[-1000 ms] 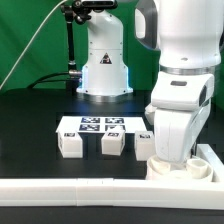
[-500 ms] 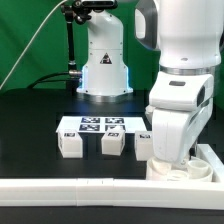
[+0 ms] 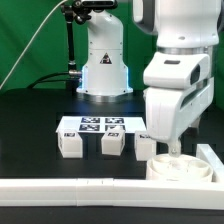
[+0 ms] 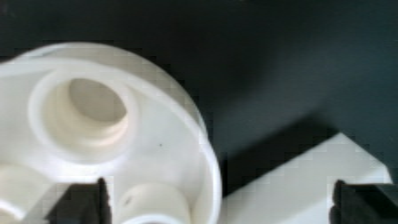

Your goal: Assemble stool

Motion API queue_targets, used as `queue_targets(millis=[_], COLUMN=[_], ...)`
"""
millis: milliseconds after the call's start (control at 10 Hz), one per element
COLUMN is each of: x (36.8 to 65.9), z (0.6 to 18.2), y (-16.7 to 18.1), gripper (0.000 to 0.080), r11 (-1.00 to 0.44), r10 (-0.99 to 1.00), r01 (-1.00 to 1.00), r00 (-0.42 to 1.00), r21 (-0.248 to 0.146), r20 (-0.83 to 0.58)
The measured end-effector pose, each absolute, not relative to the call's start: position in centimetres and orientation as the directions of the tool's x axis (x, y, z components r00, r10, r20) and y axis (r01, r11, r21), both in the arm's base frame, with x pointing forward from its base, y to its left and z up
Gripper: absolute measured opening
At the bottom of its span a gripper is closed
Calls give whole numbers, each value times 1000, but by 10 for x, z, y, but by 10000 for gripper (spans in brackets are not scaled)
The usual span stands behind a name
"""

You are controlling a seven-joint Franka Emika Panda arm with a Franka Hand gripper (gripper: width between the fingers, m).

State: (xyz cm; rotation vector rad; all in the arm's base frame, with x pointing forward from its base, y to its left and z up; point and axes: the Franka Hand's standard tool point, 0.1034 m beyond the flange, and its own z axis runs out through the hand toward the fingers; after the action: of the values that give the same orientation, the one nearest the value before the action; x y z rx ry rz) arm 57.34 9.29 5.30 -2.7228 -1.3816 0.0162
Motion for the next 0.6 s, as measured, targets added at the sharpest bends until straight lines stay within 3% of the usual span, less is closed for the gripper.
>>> queue_targets(millis=[600], x=[557], z=[63], y=[54], gripper=[649], r11=[-643], r10=[764], r01=[763], r00=[645], r21=[-65], r20=[5])
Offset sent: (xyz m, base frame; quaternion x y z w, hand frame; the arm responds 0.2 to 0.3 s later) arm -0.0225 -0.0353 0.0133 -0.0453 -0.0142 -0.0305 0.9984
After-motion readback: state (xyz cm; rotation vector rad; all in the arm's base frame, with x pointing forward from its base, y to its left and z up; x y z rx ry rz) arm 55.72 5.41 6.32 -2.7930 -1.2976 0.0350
